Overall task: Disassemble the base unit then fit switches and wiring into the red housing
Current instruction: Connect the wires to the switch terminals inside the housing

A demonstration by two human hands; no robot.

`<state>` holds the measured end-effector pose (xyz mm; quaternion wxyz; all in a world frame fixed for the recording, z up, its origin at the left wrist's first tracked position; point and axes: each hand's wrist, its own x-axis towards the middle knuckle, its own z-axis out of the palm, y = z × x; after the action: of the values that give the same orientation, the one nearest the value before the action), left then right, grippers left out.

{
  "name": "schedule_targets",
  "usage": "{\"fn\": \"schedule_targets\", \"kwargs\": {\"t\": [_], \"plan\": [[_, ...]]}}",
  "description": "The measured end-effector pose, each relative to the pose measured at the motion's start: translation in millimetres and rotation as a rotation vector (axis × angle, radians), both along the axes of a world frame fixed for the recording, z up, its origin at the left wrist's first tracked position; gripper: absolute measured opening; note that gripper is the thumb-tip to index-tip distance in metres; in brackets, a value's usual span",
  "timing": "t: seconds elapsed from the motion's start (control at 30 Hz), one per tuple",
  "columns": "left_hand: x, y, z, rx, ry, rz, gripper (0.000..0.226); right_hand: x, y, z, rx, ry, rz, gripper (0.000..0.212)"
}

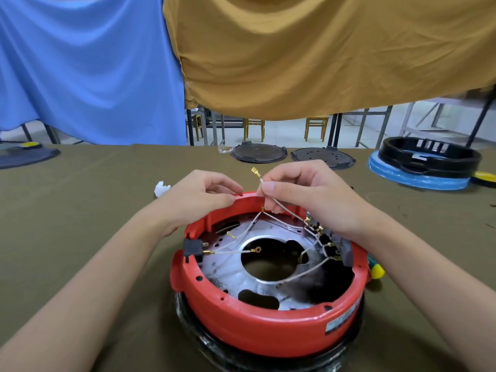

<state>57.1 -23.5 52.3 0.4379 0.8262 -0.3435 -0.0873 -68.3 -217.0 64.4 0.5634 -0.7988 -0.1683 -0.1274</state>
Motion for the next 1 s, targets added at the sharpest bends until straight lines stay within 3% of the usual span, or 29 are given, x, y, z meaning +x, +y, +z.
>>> {"fn": "schedule_targets", "kwargs": {"t": [0.5, 0.67, 0.8, 0.9, 1.0], "plan": [[2.6, 1.8, -1.2, 0.026, 0.113, -0.015, 0.02, 1.6, 1.9, -1.8, -0.027, 0.034, -0.038, 0.015], [4.7, 8.1, 4.8, 0.108, 0.114, -0.086, 0.031, -2.7, 1.6, 8.5, -0.091, 0.03, -0.134, 0.012], [7.7, 23.2, 15.9, 0.311, 0.026, -0.102, 0.043, -5.5, -5.8, 17.5, -0.011, 0.057, -0.244, 0.02], [7.5, 24.8, 16.3, 0.302, 0.002, -0.093, 0.023, -5.5, -5.9, 16.0, -0.012, 0.125, -0.285, 0.02], [0.1, 16.1, 13.3, 0.263, -0.045, -0.155, 0.018, -5.7, -4.3, 14.5, 0.003, 0.181, -0.308, 0.017]]}}
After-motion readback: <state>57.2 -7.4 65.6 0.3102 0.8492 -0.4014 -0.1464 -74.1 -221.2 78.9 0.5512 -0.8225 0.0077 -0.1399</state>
